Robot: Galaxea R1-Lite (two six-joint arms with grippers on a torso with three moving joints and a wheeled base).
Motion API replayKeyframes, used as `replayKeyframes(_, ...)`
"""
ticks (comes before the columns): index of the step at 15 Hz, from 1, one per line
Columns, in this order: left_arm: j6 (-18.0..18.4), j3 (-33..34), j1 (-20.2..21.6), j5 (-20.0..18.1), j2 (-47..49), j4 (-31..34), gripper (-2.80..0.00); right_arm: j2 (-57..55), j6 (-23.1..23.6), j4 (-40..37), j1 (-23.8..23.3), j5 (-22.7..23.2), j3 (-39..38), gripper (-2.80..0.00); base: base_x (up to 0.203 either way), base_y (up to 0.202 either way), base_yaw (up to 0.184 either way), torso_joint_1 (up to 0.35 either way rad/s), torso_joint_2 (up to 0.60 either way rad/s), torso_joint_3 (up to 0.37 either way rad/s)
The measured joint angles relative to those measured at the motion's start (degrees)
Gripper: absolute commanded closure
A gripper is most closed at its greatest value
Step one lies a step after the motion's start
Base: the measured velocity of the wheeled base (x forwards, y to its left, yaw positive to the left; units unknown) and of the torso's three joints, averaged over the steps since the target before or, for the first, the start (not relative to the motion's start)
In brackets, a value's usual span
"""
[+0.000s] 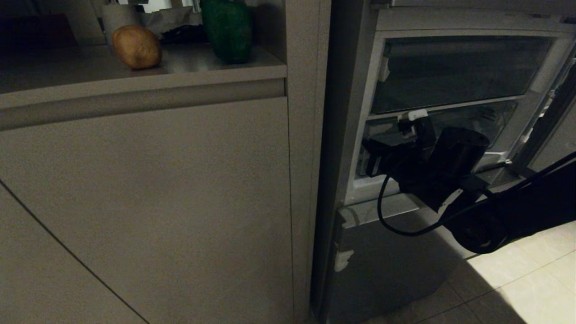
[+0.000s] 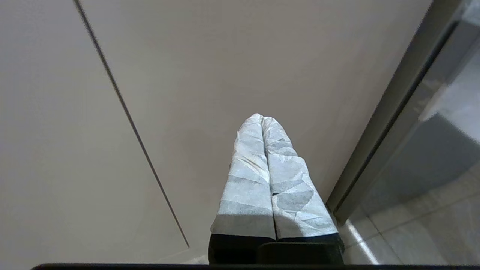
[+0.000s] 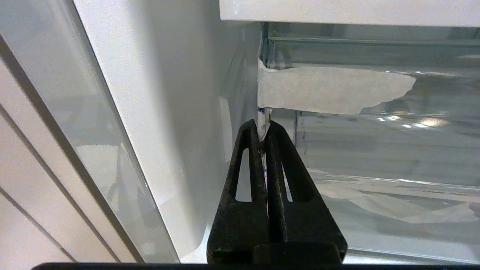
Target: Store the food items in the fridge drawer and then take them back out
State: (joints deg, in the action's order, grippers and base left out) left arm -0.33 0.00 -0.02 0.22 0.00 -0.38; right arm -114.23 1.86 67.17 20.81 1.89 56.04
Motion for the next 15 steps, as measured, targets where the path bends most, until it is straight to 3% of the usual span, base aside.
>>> replayKeyframes(5, 0.0, 0.0, 0.0, 0.0, 0.0, 0.0, 0.00, 2.1, 0.2, 0.0, 0.5, -1.1, -2.6, 0.00, 0.000, 0.000, 0.000, 0.000, 0.00, 0.000)
replayKeyframes(15, 0.0, 0.0, 0.0, 0.0, 0.0, 0.0, 0.00, 19.6, -0.2, -1.0, 3.8, -4.0, -22.8, 0.00, 0.000, 0.000, 0.000, 0.000, 0.00, 0.000)
